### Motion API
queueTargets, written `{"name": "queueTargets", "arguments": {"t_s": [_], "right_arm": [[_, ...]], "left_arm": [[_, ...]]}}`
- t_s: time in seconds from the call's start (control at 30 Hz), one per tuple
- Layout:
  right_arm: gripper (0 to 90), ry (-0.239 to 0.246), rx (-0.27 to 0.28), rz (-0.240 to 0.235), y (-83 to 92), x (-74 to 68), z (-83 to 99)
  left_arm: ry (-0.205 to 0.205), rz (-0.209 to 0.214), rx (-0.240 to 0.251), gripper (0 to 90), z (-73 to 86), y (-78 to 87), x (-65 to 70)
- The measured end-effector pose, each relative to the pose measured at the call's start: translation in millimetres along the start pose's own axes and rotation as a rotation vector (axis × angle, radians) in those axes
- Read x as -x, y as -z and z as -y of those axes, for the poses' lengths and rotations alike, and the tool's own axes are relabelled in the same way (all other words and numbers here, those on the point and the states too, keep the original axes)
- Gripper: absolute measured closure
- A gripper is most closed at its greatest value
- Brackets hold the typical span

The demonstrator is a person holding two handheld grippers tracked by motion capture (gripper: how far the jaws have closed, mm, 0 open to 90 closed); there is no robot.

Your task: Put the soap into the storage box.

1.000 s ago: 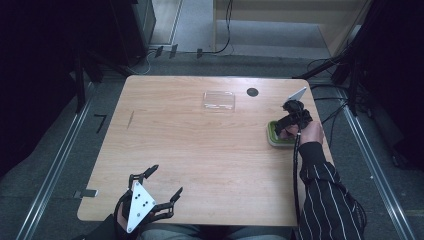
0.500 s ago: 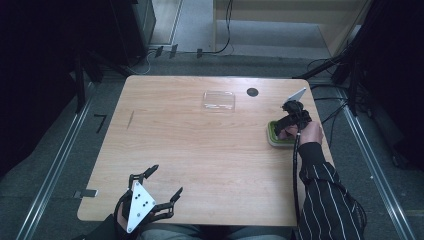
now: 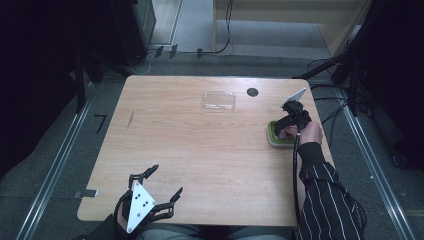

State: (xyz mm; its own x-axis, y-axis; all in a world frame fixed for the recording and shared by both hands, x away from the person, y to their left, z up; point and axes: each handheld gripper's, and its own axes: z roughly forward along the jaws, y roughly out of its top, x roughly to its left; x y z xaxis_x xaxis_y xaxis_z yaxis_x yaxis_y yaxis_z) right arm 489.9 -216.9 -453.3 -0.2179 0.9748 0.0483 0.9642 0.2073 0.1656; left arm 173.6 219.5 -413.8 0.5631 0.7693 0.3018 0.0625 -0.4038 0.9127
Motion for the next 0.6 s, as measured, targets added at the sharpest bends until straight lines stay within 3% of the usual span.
{"name": "queueTargets", "arguments": {"t_s": [0.33,0.6], "right_arm": [[13.5,0.001,-0.008,0.000,-1.6,0.6,0.1],[9.9,0.020,0.026,-0.005,5.5,0.6,1.1]], "left_arm": [[0.000,0.000,0.001,13.6,0.0,0.1,-0.1],[0.004,0.000,0.001,13.6,0.3,-0.2,-0.4]]}}
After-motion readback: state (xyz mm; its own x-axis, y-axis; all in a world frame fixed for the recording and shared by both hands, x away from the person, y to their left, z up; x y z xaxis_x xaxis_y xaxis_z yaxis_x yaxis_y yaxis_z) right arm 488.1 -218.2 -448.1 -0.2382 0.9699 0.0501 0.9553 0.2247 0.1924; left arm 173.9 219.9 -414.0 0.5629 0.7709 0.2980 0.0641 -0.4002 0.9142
